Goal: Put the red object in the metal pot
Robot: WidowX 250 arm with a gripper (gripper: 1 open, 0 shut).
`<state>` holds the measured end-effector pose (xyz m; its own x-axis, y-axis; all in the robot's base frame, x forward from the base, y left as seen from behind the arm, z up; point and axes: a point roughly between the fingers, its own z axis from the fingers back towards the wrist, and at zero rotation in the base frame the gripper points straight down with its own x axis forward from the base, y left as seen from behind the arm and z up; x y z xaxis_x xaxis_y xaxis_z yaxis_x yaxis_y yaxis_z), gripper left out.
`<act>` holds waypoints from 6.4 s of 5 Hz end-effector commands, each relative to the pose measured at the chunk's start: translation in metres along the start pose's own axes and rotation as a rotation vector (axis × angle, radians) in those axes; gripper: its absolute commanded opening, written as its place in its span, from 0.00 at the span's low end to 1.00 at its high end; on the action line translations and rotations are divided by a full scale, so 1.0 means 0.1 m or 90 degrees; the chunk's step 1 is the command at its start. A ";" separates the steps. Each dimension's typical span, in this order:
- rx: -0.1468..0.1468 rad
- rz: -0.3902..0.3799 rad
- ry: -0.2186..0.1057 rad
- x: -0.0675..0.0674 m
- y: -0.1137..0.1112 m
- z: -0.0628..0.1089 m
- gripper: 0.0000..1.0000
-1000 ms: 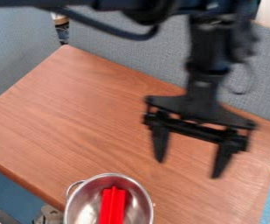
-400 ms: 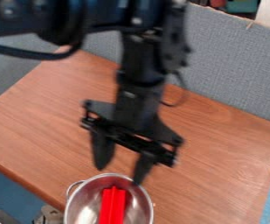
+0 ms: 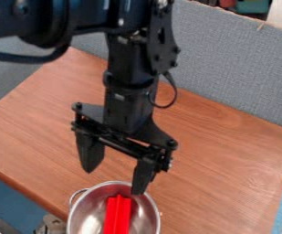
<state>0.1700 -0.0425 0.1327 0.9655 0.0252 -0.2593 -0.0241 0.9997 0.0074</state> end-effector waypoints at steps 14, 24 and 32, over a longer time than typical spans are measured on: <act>0.067 -0.683 -0.005 0.19 0.43 -0.56 1.00; -0.059 -0.260 0.027 0.81 -0.30 -0.38 1.00; -0.106 0.077 0.000 0.44 -0.33 -0.60 1.00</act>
<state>0.1935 -0.0751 0.0547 0.9441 0.1341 -0.3011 -0.1719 0.9797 -0.1027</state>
